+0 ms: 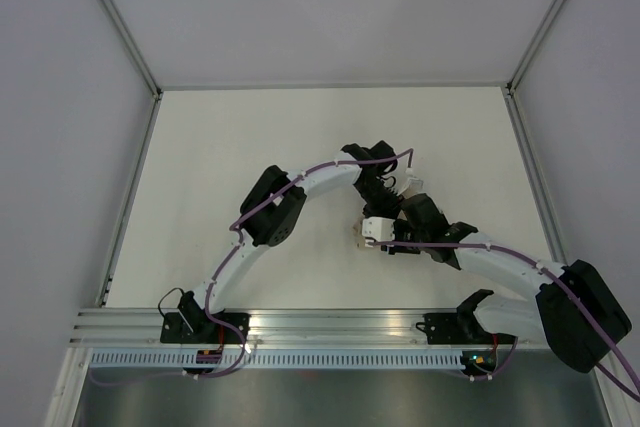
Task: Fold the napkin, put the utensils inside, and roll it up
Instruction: Roll the napkin with the utensil
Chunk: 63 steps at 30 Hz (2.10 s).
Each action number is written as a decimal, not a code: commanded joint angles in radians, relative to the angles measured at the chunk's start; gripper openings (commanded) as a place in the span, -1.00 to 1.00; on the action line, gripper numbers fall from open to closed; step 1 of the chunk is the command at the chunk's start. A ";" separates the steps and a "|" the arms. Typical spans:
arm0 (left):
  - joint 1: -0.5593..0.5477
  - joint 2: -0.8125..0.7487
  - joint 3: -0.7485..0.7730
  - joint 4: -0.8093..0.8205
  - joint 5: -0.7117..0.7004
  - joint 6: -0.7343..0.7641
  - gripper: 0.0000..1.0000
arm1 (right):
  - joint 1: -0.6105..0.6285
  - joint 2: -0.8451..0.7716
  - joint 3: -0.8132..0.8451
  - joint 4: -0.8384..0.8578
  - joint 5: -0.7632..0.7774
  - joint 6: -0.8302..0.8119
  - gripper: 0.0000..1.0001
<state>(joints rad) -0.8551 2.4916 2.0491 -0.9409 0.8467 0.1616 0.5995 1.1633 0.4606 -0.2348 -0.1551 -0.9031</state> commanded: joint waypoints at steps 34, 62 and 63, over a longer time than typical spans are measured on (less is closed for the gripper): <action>0.099 -0.341 -0.399 0.286 -0.366 -0.223 0.28 | -0.090 0.125 0.084 -0.092 -0.152 0.013 -0.77; 0.137 -0.887 -1.085 0.964 -0.646 -0.361 -0.46 | -0.342 0.567 0.503 -0.564 -0.446 -0.184 -0.85; 0.130 -0.905 -1.099 0.984 -0.652 -0.350 -0.49 | -0.345 0.588 0.519 -0.574 -0.449 -0.191 -0.85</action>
<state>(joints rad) -0.6888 1.6539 0.9970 -0.0917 0.2104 -0.1890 0.2745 1.6855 0.9638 -0.7132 -0.6216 -1.0454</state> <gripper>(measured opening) 0.269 0.315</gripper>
